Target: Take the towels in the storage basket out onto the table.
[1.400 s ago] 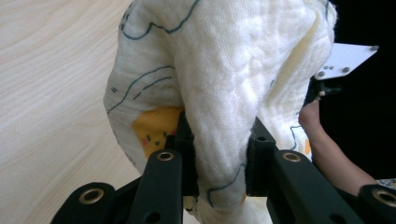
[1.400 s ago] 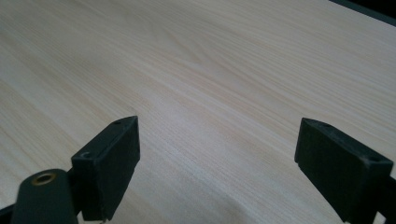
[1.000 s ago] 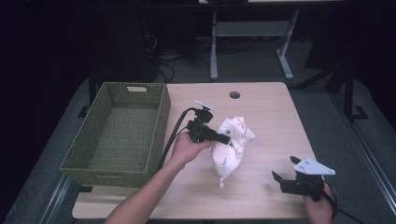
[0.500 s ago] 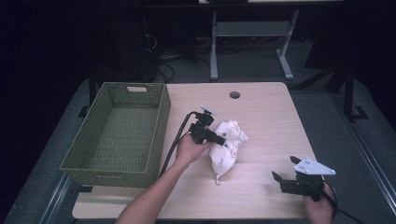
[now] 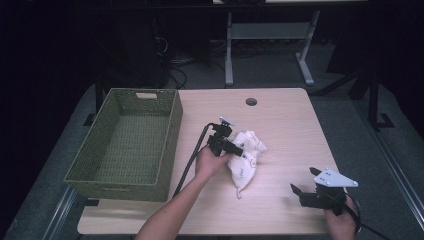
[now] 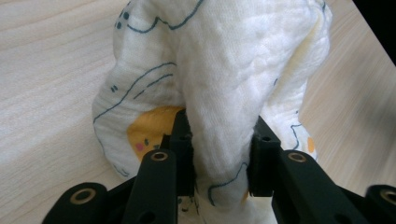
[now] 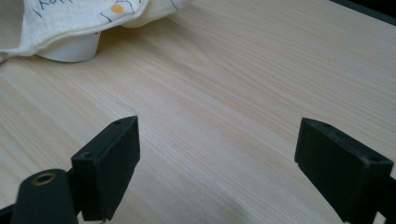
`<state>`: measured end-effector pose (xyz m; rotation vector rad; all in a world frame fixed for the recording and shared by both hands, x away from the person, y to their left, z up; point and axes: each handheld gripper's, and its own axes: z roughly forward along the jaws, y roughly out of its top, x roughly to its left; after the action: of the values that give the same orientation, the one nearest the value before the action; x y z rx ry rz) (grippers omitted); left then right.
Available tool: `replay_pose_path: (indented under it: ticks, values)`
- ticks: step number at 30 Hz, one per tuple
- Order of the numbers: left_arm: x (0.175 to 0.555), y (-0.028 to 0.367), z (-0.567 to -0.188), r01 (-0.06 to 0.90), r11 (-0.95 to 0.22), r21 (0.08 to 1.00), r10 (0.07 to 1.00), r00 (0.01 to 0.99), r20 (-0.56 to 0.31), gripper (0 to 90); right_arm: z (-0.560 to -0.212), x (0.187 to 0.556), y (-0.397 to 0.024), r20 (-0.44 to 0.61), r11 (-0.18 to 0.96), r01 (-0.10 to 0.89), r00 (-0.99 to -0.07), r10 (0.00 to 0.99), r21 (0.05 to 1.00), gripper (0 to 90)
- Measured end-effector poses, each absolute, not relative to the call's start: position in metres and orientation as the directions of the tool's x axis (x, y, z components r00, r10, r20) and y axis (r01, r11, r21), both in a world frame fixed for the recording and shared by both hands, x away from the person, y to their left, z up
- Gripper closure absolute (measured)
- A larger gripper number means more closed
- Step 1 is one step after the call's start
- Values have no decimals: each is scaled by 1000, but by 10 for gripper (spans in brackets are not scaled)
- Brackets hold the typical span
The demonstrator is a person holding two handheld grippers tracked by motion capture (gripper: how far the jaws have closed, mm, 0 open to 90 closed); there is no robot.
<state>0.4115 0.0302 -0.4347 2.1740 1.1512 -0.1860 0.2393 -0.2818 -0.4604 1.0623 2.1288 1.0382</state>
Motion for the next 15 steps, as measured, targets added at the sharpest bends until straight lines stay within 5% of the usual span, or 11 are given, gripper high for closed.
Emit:
replay_pose_path:
  ticks: [15]
  values:
    - [402, 30, -438, 765, -392, 511, 663, 620, -420, 516, -463, 240, -278, -126, 408, 418, -556, 821, 812, 137]
